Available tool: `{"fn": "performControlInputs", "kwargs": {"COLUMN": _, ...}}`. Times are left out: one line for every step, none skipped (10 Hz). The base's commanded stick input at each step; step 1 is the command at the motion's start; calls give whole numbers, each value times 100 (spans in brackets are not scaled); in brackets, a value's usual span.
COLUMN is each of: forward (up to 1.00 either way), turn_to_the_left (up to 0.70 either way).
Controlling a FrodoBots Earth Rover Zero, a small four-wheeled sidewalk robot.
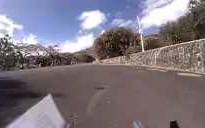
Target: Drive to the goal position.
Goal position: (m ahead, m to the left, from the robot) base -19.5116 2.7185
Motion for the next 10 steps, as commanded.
{"fn": "performControlInputs", "kwargs": {"forward": 0, "turn_to_the_left": -70}}
{"fn": "performControlInputs", "kwargs": {"forward": 0, "turn_to_the_left": -70}}
{"fn": "performControlInputs", "kwargs": {"forward": 0, "turn_to_the_left": -70}}
{"fn": "performControlInputs", "kwargs": {"forward": 0, "turn_to_the_left": -70}}
{"fn": "performControlInputs", "kwargs": {"forward": 0, "turn_to_the_left": -70}}
{"fn": "performControlInputs", "kwargs": {"forward": 0, "turn_to_the_left": -70}}
{"fn": "performControlInputs", "kwargs": {"forward": 0, "turn_to_the_left": -70}}
{"fn": "performControlInputs", "kwargs": {"forward": 0, "turn_to_the_left": -70}}
{"fn": "performControlInputs", "kwargs": {"forward": 0, "turn_to_the_left": -70}}
{"fn": "performControlInputs", "kwargs": {"forward": 0, "turn_to_the_left": -70}}
